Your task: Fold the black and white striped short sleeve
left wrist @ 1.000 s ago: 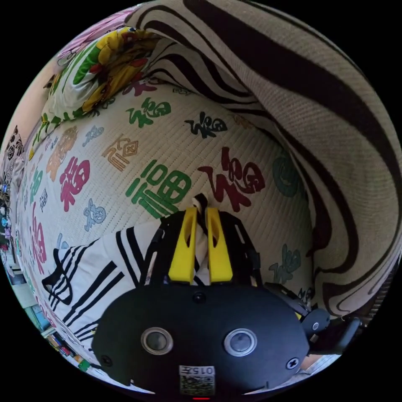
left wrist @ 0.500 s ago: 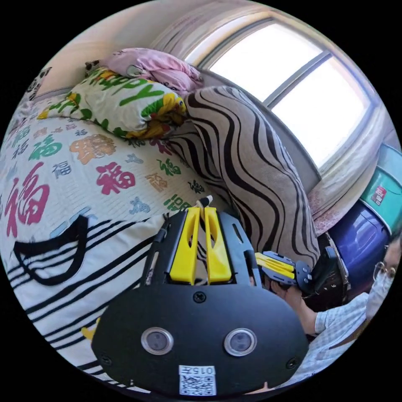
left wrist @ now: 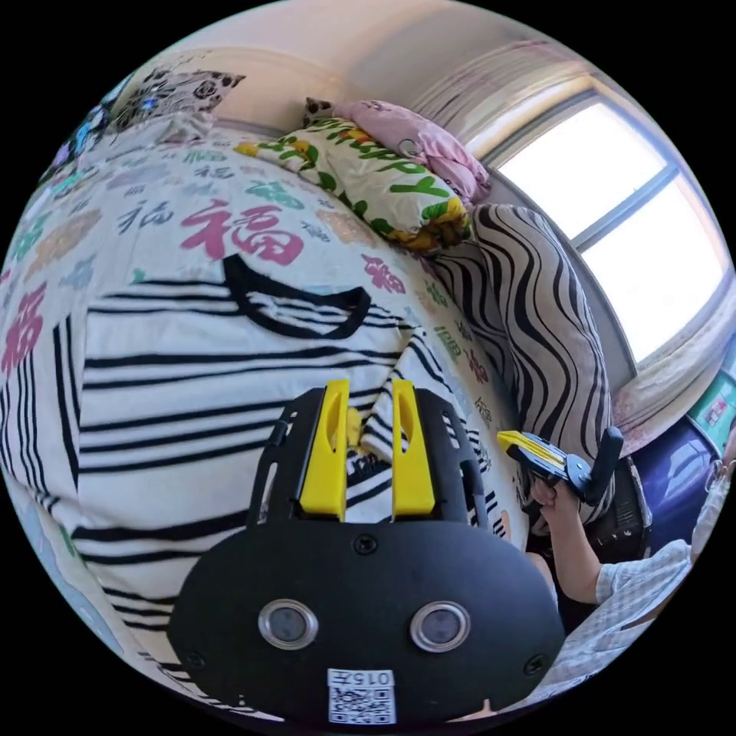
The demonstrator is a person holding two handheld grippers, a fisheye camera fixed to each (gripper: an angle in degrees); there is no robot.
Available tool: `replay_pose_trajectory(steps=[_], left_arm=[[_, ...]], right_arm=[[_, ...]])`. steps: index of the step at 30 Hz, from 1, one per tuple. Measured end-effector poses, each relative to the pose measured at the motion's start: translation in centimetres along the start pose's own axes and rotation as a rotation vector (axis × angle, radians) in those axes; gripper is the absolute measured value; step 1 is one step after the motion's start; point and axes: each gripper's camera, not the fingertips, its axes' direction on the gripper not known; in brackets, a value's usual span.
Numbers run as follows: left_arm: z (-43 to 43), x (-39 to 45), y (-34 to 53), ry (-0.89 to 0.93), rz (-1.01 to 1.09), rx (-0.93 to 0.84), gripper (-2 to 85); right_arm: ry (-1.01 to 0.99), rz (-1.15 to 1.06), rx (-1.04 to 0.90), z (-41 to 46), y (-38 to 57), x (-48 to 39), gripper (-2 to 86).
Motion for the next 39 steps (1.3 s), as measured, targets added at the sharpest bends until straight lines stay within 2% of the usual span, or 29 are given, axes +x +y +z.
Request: replay_pose_trajectory(steps=[3,6,9,11,13,18,20,23,26,28,29,32,36,39], left_arm=[[1.6,3.8,-4.1,0.024,0.096,-0.023,10.2],[6.2,7.6,-7.9,0.026,0.158,-0.119,10.3],[10.3,10.0,-10.5,-0.071,0.178,-0.184,6.1],[11.6,10.5,-11.9,-0.050,0.146,-0.191,1.1],[11.4,10.6,-12.7,-0.027,0.105,-0.157,0.4],[11.4,11.7,-13.2,-0.114,0.142,-0.204,5.6],[9.0,11.6,-12.9,-0.035,0.125,-0.172,10.1],[3.1,11.2,-11.4,-0.008,0.152,-0.127,11.1],[-2.3,10.3,-7.9,-0.010,0.179,-0.149,10.8],[-3.9,9.6,-6.0,-0.042,0.180,-0.193,9.5],[-4.5,9.1,-5.1,-0.063,0.179,-0.225,7.8],[-6.6,8.5,-4.3,-0.045,0.193,-0.204,0.6],[-11.2,7.8,-4.6,-0.078,0.152,-0.095,0.4],[-13.8,7.4,-4.7,-0.002,0.140,-0.104,4.2]], right_arm=[[0.005,0.102,0.007,0.5,-1.6,2.2,6.5],[-0.020,0.141,-0.038,2.2,-3.2,2.8,7.8],[-0.021,0.128,-0.110,4.1,-4.0,2.3,3.9],[-0.008,0.071,-0.146,5.0,-3.9,1.7,1.1],[-0.004,0.079,-0.119,4.5,-3.6,1.8,-0.1],[-0.054,0.168,-0.067,4.2,-2.7,2.8,0.2],[-0.051,0.176,-0.051,3.5,-2.8,2.5,2.1],[0.019,0.164,0.012,1.2,-2.5,1.3,5.3],[-0.107,0.058,0.049,-0.2,-2.6,-1.5,7.8],[-0.160,-0.029,-0.001,0.5,-3.0,-3.8,7.2],[-0.146,-0.070,-0.036,1.4,-3.3,-5.2,2.7],[-0.011,-0.054,-0.093,3.5,-3.5,-7.5,-0.5],[-0.077,-0.036,-0.060,2.4,-3.4,-8.5,-0.7],[-0.106,-0.041,-0.101,2.8,-3.4,-9.0,-0.2]])
